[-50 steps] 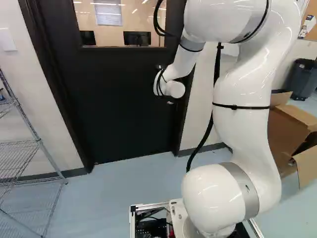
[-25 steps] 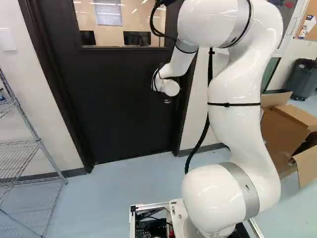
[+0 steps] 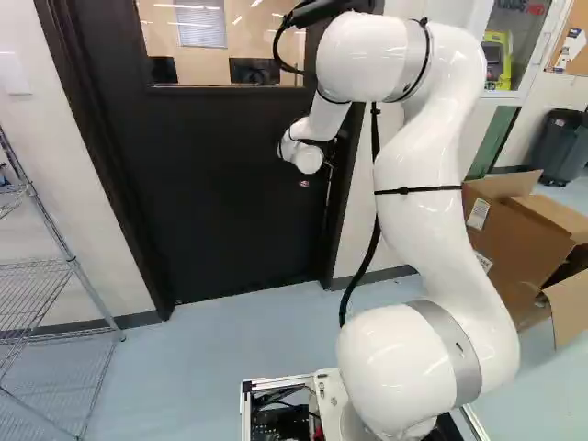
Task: Open the door and move inside
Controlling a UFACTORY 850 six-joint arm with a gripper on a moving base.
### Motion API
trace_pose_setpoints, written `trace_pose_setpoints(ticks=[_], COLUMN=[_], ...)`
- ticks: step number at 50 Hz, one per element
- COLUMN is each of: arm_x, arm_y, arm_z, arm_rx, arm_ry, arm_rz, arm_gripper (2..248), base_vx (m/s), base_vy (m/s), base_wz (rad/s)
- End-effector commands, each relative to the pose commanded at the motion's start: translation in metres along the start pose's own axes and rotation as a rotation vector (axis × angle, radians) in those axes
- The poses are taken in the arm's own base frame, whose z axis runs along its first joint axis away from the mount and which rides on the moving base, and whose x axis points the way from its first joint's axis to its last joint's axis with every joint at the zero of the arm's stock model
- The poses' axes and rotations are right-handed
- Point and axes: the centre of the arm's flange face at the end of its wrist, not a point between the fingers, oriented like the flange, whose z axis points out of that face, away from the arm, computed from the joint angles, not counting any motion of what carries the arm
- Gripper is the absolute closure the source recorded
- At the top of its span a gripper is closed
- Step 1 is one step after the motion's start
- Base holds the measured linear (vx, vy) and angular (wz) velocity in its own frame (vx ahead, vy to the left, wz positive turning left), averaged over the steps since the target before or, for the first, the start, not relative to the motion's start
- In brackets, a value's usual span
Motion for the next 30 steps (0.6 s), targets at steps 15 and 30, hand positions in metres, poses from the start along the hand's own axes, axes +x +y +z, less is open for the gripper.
trace_pose_setpoints(ticks=[15, 30], arm_x=[-0.003, -0.006], arm_y=[-0.014, -0.030], arm_z=[0.025, 0.051], arm_rx=[0.001, 0.016], arm_ry=[0.018, 0.039], arm_rz=[0.022, 0.032], arm_gripper=[3, 3], base_vx=[0.000, 0.000], base_vy=[0.000, 0.000], base_wz=[0.000, 0.000])
